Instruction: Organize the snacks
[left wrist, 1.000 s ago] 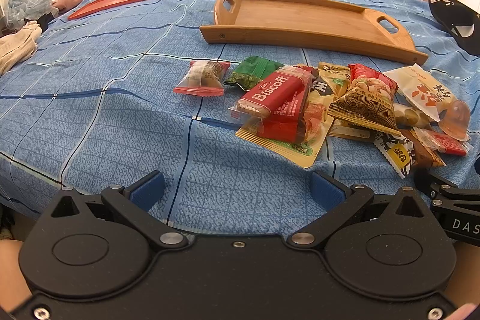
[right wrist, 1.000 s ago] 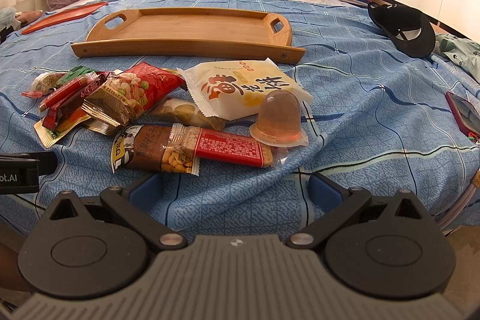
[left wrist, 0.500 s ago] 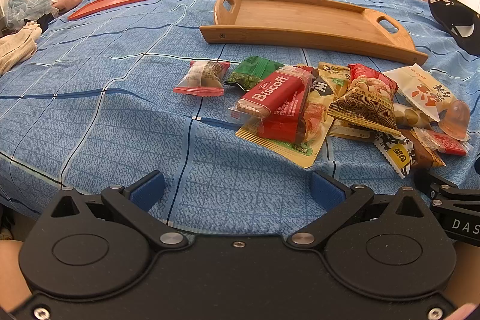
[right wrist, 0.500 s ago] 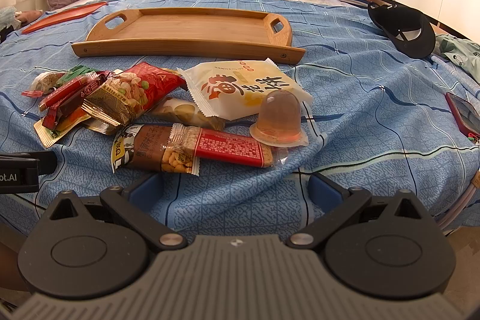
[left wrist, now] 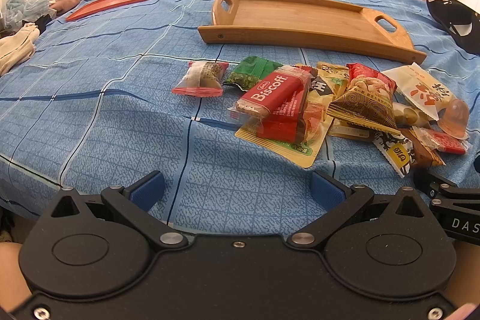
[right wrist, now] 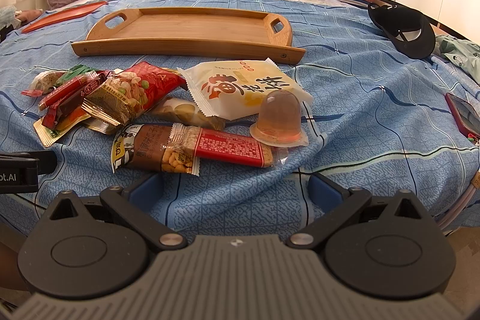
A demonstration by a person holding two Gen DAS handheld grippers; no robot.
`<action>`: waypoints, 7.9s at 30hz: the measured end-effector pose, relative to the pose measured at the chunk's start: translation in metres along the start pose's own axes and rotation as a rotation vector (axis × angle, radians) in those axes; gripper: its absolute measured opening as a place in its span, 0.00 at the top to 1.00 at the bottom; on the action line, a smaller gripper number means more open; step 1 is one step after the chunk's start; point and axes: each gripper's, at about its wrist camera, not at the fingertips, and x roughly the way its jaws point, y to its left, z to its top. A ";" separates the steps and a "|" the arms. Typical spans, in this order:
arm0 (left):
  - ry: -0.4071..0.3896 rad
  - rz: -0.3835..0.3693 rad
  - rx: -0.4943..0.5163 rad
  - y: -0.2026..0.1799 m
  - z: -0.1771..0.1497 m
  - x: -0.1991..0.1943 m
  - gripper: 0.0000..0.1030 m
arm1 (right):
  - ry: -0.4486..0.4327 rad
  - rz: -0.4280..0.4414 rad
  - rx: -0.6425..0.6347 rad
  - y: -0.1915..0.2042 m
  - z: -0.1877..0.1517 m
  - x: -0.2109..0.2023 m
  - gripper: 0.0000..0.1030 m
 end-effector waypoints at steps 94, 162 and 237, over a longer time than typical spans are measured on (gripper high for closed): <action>-0.101 -0.285 -0.086 0.001 0.036 0.020 0.68 | -0.162 0.032 0.075 -0.016 -0.005 -0.011 0.30; 0.033 -0.199 0.035 -0.049 0.241 0.200 0.69 | 0.153 0.287 0.044 -0.035 0.215 0.190 0.36; -0.088 -0.209 0.176 -0.035 0.179 0.047 0.12 | -0.002 0.308 -0.077 -0.032 0.192 0.064 0.10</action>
